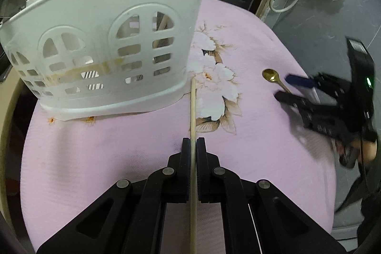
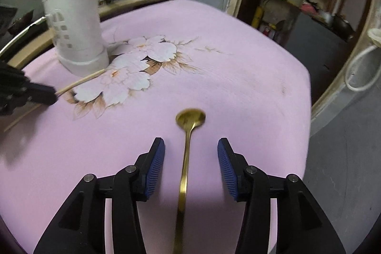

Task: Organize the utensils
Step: 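Close the left gripper on the wooden chopstick while the right gripper grasps the gold spoon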

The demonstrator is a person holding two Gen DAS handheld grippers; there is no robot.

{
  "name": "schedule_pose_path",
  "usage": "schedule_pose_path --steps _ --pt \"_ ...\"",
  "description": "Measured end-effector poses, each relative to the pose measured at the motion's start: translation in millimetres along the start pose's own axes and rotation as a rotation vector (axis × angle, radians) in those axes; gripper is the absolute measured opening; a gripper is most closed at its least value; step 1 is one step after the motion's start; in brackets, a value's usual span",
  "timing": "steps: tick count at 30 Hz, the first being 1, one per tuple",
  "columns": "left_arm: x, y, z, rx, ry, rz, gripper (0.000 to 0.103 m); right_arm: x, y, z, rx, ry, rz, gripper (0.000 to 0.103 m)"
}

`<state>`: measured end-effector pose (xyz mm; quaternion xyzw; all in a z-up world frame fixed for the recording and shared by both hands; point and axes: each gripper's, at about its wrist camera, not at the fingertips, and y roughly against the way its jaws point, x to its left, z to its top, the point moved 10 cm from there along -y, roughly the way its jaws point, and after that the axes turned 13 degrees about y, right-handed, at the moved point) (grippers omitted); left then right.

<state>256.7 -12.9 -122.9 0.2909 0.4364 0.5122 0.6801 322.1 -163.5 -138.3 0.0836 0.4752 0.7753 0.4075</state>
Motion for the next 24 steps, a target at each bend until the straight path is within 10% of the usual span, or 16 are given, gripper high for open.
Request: schedule_pose_path --steps 14,24 --pt "-9 -19 12 0.158 -0.169 0.083 0.004 -7 -19 12 0.101 0.038 0.116 0.034" --pt "-4 -9 11 0.075 -0.108 0.038 0.002 4 -15 13 0.067 0.174 0.001 0.029"
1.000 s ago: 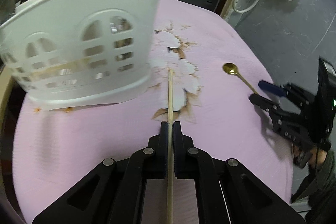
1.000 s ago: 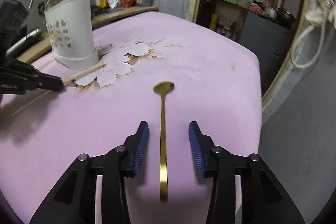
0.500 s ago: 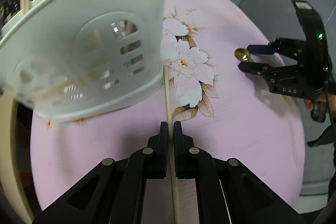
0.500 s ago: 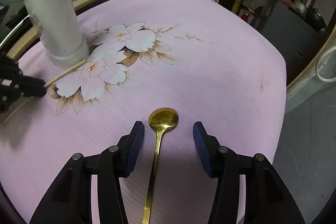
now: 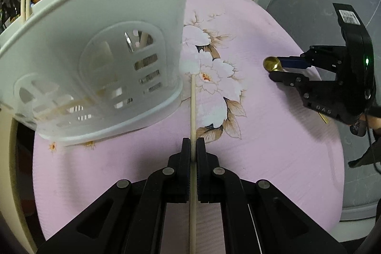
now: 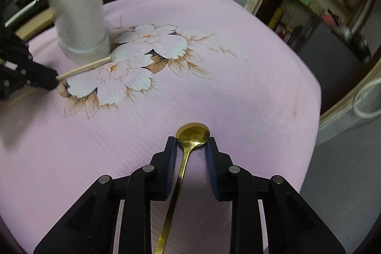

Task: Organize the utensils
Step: 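Close the left gripper on the wooden chopstick while the right gripper grasps the gold spoon, then lift the chopstick and gold spoon and carry them over the caddy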

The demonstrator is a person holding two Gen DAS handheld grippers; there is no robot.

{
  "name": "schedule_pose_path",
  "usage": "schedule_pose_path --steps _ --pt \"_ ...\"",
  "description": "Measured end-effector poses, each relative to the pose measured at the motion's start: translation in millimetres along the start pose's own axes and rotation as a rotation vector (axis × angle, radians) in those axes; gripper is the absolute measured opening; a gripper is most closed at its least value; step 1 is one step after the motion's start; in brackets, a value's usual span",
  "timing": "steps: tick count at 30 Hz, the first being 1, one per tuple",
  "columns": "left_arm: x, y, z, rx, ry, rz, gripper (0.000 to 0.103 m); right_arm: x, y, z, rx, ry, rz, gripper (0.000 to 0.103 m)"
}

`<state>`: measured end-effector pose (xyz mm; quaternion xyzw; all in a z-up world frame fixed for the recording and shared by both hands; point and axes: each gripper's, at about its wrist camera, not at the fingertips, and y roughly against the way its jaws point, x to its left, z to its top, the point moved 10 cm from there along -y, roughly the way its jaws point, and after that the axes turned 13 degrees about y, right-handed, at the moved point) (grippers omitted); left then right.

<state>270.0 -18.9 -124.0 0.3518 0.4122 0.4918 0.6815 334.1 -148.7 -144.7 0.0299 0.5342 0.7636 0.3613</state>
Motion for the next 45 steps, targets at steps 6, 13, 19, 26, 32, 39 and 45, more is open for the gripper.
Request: schedule_pose_path --steps 6,13,19,26,32,39,45 --pt "4 3 1 -0.012 0.008 -0.001 0.002 -6 0 -1 0.01 0.015 -0.072 0.048" --pt "-5 -7 7 0.0 0.019 -0.007 0.002 -3 -5 3 0.038 0.02 -0.019 0.045" --pt "-4 -8 10 0.0 0.016 -0.014 0.002 1 -5 4 0.041 0.042 0.019 0.028" --pt "-7 -6 8 -0.055 -0.005 -0.018 0.002 -1 0 0 -0.013 -0.005 0.004 0.026" --pt "-3 12 8 -0.154 0.032 -0.103 0.002 13 26 -3 -0.146 -0.056 -0.013 0.025" --pt "-3 37 7 -0.299 0.076 -0.168 0.002 25 70 11 -0.346 -0.05 -0.093 0.025" --pt "-3 63 9 -0.436 0.104 -0.217 0.002 38 105 29 -0.508 -0.025 -0.184 0.025"
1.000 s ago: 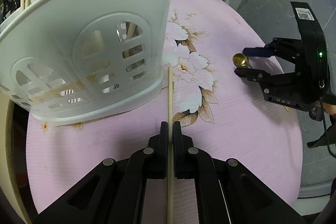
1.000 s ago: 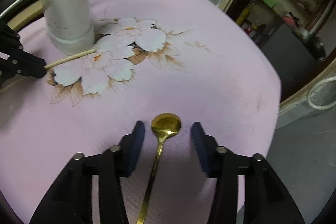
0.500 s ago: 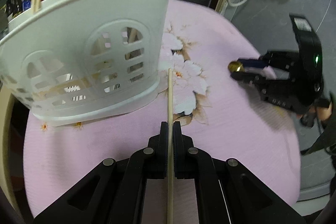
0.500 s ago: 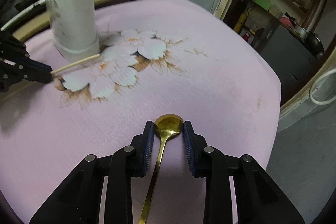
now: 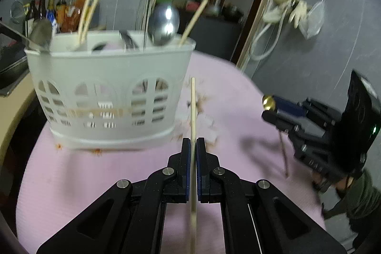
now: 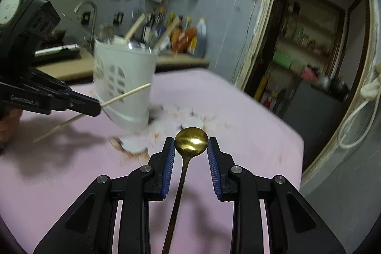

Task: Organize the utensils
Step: 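Lift the chopstick and gold spoon and carry them over the caddy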

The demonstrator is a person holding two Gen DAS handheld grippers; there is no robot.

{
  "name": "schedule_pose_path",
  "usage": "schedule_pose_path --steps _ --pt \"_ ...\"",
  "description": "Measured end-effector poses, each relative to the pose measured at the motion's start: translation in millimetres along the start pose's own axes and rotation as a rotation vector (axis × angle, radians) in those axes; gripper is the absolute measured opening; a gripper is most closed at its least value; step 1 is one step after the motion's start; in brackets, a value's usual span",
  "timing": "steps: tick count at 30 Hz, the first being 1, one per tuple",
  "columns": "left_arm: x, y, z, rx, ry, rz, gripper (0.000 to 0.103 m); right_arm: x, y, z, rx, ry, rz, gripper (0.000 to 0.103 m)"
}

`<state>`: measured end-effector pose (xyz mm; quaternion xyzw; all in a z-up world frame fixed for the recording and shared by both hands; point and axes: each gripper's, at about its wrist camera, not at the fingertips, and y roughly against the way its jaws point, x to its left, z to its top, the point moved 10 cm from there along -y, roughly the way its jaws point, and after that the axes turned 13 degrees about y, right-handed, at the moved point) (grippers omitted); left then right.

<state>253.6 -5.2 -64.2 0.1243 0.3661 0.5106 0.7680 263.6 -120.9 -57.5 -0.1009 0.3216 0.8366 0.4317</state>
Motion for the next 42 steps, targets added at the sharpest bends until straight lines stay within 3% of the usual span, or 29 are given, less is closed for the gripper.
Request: schedule_pose_path --steps 18,25,33,42 --pt "-14 46 36 -0.224 0.009 -0.056 0.002 6 39 62 -0.277 0.058 -0.147 0.025" --pt "-12 50 34 -0.228 -0.003 -0.05 0.002 1 41 79 -0.317 0.034 -0.149 0.025" --pt "-5 79 48 -0.309 0.039 -0.102 0.002 -11 45 96 -0.374 -0.028 -0.131 0.025" --pt "15 113 74 -0.364 0.057 -0.061 0.002 -23 33 156 -0.499 -0.103 -0.083 0.025"
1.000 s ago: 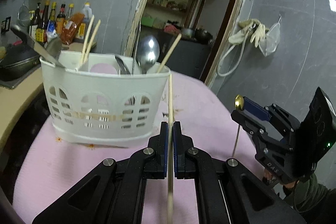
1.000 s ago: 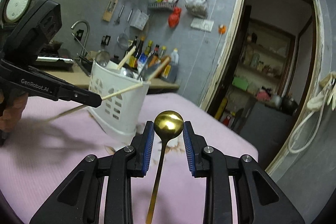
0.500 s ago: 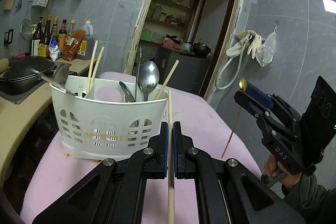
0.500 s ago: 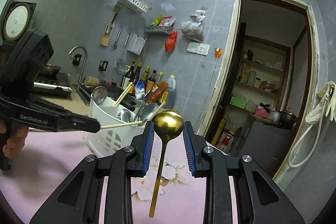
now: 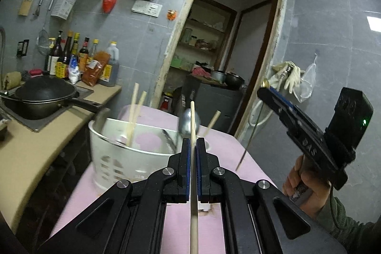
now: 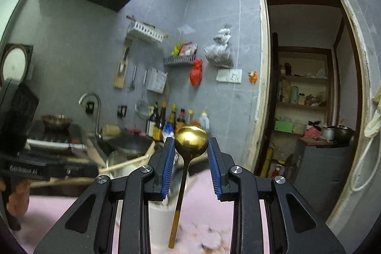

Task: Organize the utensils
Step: 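Lift the chopstick and gold spoon and carry them over the caddy, then lower the gold spoon into the caddy and open the right gripper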

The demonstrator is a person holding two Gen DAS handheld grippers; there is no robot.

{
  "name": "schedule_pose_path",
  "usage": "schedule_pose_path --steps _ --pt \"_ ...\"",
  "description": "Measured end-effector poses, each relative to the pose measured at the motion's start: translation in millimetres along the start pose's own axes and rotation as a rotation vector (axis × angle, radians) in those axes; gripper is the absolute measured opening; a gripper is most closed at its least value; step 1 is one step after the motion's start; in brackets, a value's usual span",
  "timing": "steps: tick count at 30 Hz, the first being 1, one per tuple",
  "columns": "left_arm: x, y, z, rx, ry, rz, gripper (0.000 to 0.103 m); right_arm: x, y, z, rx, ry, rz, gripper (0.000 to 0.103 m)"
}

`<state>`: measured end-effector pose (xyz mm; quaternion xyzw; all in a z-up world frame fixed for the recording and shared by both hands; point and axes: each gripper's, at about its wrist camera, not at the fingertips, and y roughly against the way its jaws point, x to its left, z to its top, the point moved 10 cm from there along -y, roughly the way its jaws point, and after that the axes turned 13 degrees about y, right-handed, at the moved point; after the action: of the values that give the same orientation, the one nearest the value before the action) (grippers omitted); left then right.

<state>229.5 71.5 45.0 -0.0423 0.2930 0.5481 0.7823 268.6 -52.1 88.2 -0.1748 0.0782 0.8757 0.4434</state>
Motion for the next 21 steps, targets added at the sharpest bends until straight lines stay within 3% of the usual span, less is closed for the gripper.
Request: schedule_pose_path --steps 5,14,19,21 --pt "22 10 12 -0.005 0.034 0.058 0.002 5 -24 17 -0.052 -0.023 0.01 0.025" --pt "47 10 22 0.08 0.085 0.152 0.002 11 -53 18 -0.08 -0.038 0.0 0.025" --pt "43 3 23 0.167 0.078 0.218 0.002 10 -59 6 -0.056 -0.065 0.012 0.025" --pt "44 -4 19 0.229 0.074 0.278 0.002 10 -62 3 -0.046 -0.066 0.016 0.026"
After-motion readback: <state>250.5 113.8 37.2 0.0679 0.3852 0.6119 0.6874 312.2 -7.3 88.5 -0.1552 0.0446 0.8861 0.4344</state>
